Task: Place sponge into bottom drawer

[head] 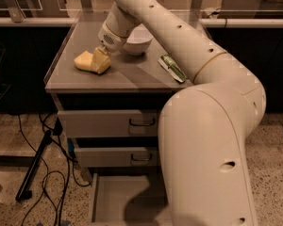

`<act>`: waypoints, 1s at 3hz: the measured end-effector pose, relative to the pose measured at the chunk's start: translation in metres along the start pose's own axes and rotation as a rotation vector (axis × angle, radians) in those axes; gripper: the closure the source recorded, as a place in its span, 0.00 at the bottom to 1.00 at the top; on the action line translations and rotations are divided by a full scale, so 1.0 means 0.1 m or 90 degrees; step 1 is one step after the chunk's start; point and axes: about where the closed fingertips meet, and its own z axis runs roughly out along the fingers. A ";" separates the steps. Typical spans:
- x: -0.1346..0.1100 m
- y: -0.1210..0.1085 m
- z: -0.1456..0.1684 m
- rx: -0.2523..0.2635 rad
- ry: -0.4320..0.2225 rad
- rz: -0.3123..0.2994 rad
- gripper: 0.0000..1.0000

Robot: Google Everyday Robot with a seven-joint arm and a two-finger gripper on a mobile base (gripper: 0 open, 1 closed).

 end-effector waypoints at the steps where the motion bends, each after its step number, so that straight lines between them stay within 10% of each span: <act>1: 0.00 0.00 0.01 0.000 0.000 0.000 1.00; 3: -0.02 0.21 -0.35 0.049 -0.043 -0.022 1.00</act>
Offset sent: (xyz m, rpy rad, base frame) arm -0.0220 -0.0132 0.0329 0.0558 -0.1066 -0.0326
